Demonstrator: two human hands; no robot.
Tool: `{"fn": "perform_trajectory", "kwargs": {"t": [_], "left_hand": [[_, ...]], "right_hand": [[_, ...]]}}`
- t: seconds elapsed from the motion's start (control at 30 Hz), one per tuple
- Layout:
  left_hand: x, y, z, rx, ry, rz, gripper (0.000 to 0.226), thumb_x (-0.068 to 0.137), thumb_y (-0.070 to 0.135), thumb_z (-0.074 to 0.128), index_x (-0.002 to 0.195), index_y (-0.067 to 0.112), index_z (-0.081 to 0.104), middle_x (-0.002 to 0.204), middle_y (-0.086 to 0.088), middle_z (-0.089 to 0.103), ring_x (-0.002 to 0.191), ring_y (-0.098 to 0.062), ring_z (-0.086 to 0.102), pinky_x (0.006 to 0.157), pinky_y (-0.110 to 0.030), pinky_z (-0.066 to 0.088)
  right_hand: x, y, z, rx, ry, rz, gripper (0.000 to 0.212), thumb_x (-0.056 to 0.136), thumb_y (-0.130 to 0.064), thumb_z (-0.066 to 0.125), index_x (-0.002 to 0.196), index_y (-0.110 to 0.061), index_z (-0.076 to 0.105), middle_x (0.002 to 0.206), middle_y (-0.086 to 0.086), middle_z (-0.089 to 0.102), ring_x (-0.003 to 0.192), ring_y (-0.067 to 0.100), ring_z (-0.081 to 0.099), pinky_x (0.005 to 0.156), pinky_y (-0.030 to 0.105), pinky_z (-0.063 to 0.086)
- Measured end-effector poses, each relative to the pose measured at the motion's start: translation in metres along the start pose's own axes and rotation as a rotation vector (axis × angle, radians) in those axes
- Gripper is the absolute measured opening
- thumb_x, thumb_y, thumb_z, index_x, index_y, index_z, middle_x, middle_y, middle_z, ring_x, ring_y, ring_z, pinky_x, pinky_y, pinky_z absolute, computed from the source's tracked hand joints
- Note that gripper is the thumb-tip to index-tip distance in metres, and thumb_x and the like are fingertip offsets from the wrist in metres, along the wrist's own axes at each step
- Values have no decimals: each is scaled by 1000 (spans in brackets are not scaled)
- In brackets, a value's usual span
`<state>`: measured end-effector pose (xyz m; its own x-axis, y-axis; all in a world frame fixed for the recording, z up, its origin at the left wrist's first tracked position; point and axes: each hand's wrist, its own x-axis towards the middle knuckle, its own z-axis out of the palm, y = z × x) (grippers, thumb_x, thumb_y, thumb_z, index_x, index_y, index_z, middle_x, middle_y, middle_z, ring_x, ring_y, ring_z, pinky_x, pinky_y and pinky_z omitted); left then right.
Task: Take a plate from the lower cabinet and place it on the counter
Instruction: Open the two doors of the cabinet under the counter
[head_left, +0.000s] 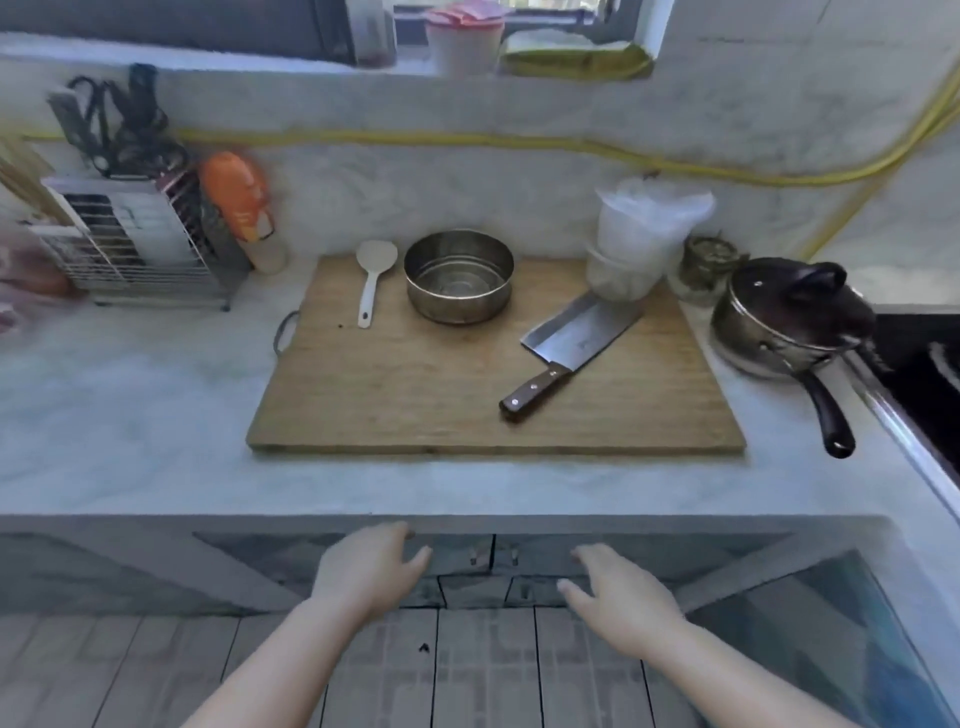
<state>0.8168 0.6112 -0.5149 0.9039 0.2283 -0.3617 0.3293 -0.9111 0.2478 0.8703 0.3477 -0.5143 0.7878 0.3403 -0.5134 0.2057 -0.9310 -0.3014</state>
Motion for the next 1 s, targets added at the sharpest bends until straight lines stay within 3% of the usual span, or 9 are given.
{"fn": "perform_trajectory", "kwargs": {"t": [0.17, 0.3, 0.43, 0.47, 0.57, 0.63, 0.77, 0.87, 1.0], "left_hand": [[24, -5, 68, -116, -79, -38, 53, 85, 53, 39, 129, 26, 49, 131, 8, 58, 117, -14, 55, 87, -30, 48], [48, -11, 110, -163, -125, -111, 39, 83, 47, 40, 111, 25, 56, 116, 2, 67, 103, -20, 61, 79, -30, 50], [72, -16, 143, -253, -142, -155, 22, 85, 46, 43, 94, 27, 49, 98, 3, 62, 104, -25, 61, 73, -30, 43], [78, -16, 150, -279, -141, -155, 25, 85, 46, 43, 98, 26, 51, 100, 4, 62, 104, -24, 61, 73, -29, 43], [96, -10, 168, -353, -134, -178, 51, 86, 51, 44, 130, 25, 48, 132, 7, 57, 115, -16, 56, 78, -22, 40], [104, -6, 176, -413, -127, -186, 55, 86, 53, 44, 133, 26, 46, 137, 10, 53, 118, -13, 54, 80, -20, 37], [109, -7, 186, -571, -92, -262, 45, 84, 51, 50, 121, 27, 60, 126, 10, 62, 109, -14, 59, 74, -19, 41], [106, -5, 192, -805, -157, -290, 41, 78, 47, 61, 115, 29, 63, 118, 11, 64, 112, -12, 58, 92, -25, 42], [104, 6, 202, -812, -147, -184, 16, 83, 34, 58, 97, 40, 62, 110, 14, 67, 108, -7, 59, 87, -23, 43]], "right_hand": [[41, 24, 53, 18, -23, 25, 51, 93, -45, 36, 136, -19, 37, 140, 1, 45, 121, 20, 50, 92, 33, 44], [76, 32, 91, 134, -33, 51, 50, 93, -38, 40, 139, -20, 37, 144, 1, 43, 125, 19, 48, 96, 32, 43], [106, 34, 124, 278, -31, 51, 53, 93, -37, 43, 142, -20, 34, 150, -1, 35, 130, 16, 42, 99, 27, 39], [114, 34, 130, 304, -24, 60, 54, 93, -39, 43, 143, -21, 33, 151, -3, 33, 130, 15, 41, 98, 26, 39], [132, 32, 146, 395, 18, 87, 55, 92, -43, 43, 143, -24, 32, 151, -7, 33, 124, 13, 48, 90, 22, 39], [143, 31, 154, 447, 46, 97, 55, 92, -45, 44, 142, -25, 34, 149, -7, 36, 119, 11, 51, 86, 19, 36], [154, 30, 166, 513, 55, 75, 44, 92, -41, 46, 133, -26, 46, 138, -7, 49, 99, 5, 50, 83, 21, 38], [155, 28, 171, 558, 62, 58, 36, 92, -38, 46, 123, -24, 55, 127, -7, 58, 99, 7, 55, 81, 24, 42], [156, 27, 173, 496, 109, 74, 28, 92, -37, 45, 112, -26, 60, 115, -9, 62, 102, 13, 60, 77, 25, 46]]}}
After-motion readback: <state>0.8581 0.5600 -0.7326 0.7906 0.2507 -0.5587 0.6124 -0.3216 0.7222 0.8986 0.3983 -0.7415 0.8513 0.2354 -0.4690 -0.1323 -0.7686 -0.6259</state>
